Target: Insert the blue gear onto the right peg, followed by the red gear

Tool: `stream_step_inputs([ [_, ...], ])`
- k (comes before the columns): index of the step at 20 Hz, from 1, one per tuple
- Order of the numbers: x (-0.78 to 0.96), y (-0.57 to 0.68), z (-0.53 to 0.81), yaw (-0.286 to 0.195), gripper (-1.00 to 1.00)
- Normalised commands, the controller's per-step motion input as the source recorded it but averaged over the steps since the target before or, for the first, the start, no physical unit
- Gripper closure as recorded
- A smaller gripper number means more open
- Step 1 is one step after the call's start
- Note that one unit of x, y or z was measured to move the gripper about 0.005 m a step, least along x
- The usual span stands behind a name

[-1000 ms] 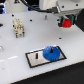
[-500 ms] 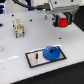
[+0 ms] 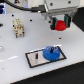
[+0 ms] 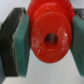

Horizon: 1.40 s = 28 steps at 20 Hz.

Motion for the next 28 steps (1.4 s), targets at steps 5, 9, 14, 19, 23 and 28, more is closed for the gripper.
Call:
stream_step_inputs([
  [5, 0.81, -0.15, 0.17, 0.000, 1.00],
  [9, 0.75, -0.18, 0.10, 0.000, 1.00],
  [14, 0.48, -0.20, 0.00, 0.000, 1.00],
  [19, 0.18, -0.21, -0.05, 0.000, 1.00],
  [23, 0.06, -0.18, -0.11, 0.000, 1.00],
  [28, 0.09, -0.24, -0.15, 0.000, 1.00],
])
